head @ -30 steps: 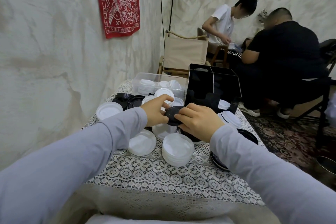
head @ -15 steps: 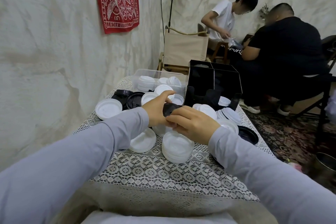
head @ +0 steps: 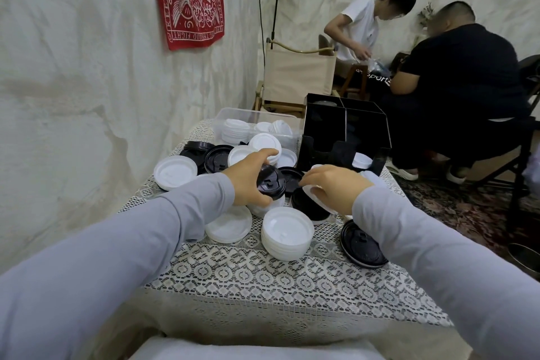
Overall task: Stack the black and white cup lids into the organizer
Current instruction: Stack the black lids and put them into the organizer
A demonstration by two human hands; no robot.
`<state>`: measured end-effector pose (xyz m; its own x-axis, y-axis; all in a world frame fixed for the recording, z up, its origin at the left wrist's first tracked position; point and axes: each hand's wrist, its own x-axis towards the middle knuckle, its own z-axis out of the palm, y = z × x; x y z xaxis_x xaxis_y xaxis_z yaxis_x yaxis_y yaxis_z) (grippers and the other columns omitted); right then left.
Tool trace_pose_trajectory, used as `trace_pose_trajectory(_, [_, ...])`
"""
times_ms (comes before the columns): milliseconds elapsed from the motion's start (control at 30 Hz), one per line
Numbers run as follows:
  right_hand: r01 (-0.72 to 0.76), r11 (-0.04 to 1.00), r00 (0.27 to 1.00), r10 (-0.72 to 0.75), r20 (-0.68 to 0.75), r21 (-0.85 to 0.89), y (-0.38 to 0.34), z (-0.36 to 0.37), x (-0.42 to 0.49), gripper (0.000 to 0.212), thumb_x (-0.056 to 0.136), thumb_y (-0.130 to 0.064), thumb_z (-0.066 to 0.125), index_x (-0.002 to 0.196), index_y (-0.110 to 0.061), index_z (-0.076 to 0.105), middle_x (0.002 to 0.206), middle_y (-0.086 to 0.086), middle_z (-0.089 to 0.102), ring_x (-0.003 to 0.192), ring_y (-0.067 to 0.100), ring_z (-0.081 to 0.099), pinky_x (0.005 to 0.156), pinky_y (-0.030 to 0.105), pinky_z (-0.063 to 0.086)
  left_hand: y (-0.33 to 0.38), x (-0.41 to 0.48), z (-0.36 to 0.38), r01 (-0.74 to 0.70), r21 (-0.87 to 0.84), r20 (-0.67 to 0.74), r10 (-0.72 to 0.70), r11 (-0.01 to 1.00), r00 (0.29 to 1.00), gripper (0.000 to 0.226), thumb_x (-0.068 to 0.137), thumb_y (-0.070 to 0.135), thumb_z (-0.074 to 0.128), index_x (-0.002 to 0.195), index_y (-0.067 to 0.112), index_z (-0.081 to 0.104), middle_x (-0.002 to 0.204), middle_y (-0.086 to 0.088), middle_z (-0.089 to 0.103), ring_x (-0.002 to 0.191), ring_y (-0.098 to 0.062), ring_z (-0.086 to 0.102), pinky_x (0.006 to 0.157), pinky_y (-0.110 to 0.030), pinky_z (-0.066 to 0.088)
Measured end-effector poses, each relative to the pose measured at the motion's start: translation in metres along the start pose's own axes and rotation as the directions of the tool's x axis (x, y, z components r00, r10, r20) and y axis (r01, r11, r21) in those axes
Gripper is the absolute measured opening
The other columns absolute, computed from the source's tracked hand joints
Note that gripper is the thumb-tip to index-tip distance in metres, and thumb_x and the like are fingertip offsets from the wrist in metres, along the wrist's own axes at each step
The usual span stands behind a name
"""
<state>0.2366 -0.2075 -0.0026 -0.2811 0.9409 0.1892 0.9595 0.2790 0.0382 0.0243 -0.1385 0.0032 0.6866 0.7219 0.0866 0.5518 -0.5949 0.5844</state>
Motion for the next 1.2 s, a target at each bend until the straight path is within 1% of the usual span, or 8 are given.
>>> trace_pose_trajectory(167, [0.066,0.993,0.959,-0.035,0.282,-0.099,-0.022,0.008,0.006,0.059,0.085,-0.012,0.052,0.142,-0.02,0.04,0.148,-0.001,0.037,0.137,0.019,0.031,0.112,0.035,0.027,0.003,0.001,0.004,0.003,-0.002,0.006,-0.003,1.0,1.0,0.096,0.07,0.015,0.077,0.145,0.026,0.019,0.135,0.0,0.04,0.115,-0.016,0.047,0.093,-0.022,0.039])
trace_pose_trajectory(267, [0.119,0.98,0.939,-0.059,0.34,-0.159,-0.023,0.01,0.013,0.062,0.084,-0.017,0.056,0.142,-0.023,0.038,0.149,-0.003,0.034,0.139,0.02,0.027,0.113,0.04,0.025,0.003,0.002,0.004,0.007,0.012,0.009,-0.007,1.0,1.0,0.096,0.07,0.017,0.077,0.146,0.026,0.018,0.137,-0.001,0.039,0.12,-0.019,0.046,0.098,-0.026,0.04])
trace_pose_trajectory(467, [0.195,0.913,0.963,-0.108,0.247,-0.359,-0.019,0.006,0.023,0.031,0.093,-0.016,0.047,0.122,-0.021,0.057,0.121,-0.002,0.059,0.115,0.021,0.05,0.089,0.032,0.04,0.002,0.001,0.004,0.009,0.016,0.012,-0.01,1.0,1.0,0.095,0.071,0.017,0.077,0.145,0.026,0.018,0.134,0.001,0.039,0.119,-0.018,0.046,0.094,-0.023,0.038])
trace_pose_trajectory(533, [0.234,0.884,0.966,-0.166,0.196,-0.404,-0.021,0.003,0.021,0.024,0.089,-0.016,0.057,0.112,-0.018,0.062,0.109,-0.001,0.063,0.103,0.02,0.056,0.077,0.029,0.043,0.002,0.001,0.004,0.01,0.024,0.014,-0.011,1.0,1.0,0.096,0.07,0.017,0.077,0.145,0.027,0.019,0.134,0.001,0.039,0.118,-0.018,0.045,0.096,-0.025,0.04])
trace_pose_trajectory(600, [0.301,0.848,0.949,-0.31,0.051,-0.437,-0.019,0.004,0.019,0.026,0.057,-0.016,0.085,0.079,-0.019,0.071,0.075,-0.004,0.065,0.071,0.017,0.062,0.051,0.021,0.043,0.001,0.001,0.004,0.009,0.029,0.019,-0.01,1.0,1.0,0.096,0.07,0.018,0.077,0.145,0.027,0.019,0.134,0.001,0.039,0.119,-0.018,0.045,0.098,-0.027,0.039])
trace_pose_trajectory(667, [0.323,0.842,0.93,-0.366,-0.019,-0.432,-0.014,0.006,0.019,0.037,0.031,-0.014,0.092,0.058,-0.02,0.066,0.056,-0.006,0.057,0.051,0.015,0.057,0.038,0.016,0.036,0.0,0.001,0.004,0.009,0.025,0.023,-0.009,1.0,1.0,0.095,0.07,0.017,0.077,0.145,0.027,0.019,0.133,0.001,0.038,0.119,-0.018,0.044,0.098,-0.026,0.038])
trace_pose_trajectory(800, [0.407,0.84,0.883,-0.462,-0.079,-0.359,-0.005,0.003,0.017,0.036,0.037,-0.003,0.088,0.062,-0.013,0.064,0.056,-0.002,0.057,0.052,0.02,0.059,0.038,0.021,0.045,0.0,0.002,0.003,0.01,0.03,0.012,-0.011,1.0,1.0,0.097,0.069,0.018,0.077,0.145,0.027,0.019,0.133,0.002,0.039,0.119,-0.017,0.045,0.098,-0.027,0.04])
trace_pose_trajectory(1200, [0.319,0.877,0.855,-0.43,-0.291,-0.361,0.016,-0.007,0.014,0.028,0.052,0.001,0.077,0.072,-0.008,0.06,0.063,0.004,0.061,0.058,0.026,0.06,0.041,0.029,0.047,-0.002,-0.001,-0.001,0.018,0.061,-0.017,-0.017,0.998,1.0,0.095,0.07,0.02,0.077,0.146,0.025,0.019,0.136,0.0,0.039,0.122,-0.019,0.044,0.101,-0.028,0.038])
